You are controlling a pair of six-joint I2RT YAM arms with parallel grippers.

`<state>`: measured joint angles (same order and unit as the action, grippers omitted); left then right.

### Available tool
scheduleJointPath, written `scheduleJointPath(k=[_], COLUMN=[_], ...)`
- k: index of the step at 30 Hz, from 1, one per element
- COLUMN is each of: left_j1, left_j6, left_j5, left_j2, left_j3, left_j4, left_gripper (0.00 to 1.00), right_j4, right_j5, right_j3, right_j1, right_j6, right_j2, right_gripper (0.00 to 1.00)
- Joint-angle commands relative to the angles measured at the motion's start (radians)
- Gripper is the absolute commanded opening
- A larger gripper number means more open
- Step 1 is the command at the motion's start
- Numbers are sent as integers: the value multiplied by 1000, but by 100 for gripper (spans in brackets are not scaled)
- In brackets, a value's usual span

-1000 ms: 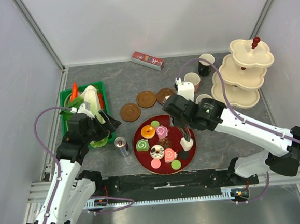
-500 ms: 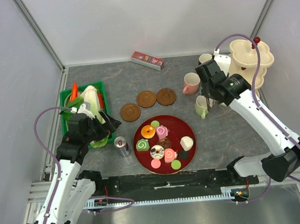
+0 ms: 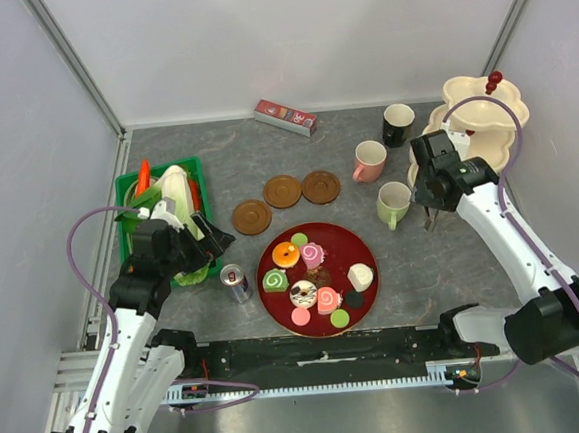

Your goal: Serve the afternoon tea

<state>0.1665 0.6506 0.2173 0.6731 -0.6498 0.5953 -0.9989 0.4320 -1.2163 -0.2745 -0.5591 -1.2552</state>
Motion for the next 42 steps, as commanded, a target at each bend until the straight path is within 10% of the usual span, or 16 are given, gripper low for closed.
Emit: scheduleJointPath(k=[1, 26, 42], left_j1=[-2, -2, -4], left_j6=[18, 18, 20], left_j5=[21, 7, 7], left_j2=[-7, -12, -4], left_j3=[4, 7, 7], left_j4=[-34, -35, -37], left_gripper=[99, 99, 99], right_j4=[98, 379, 359], right_j5=[-38, -10, -30], right_j3=[35, -18, -9], right_j1=[50, 159, 167], right_j6=[65, 131, 114], right_j2=[17, -340, -273], right_gripper=[49, 54, 71])
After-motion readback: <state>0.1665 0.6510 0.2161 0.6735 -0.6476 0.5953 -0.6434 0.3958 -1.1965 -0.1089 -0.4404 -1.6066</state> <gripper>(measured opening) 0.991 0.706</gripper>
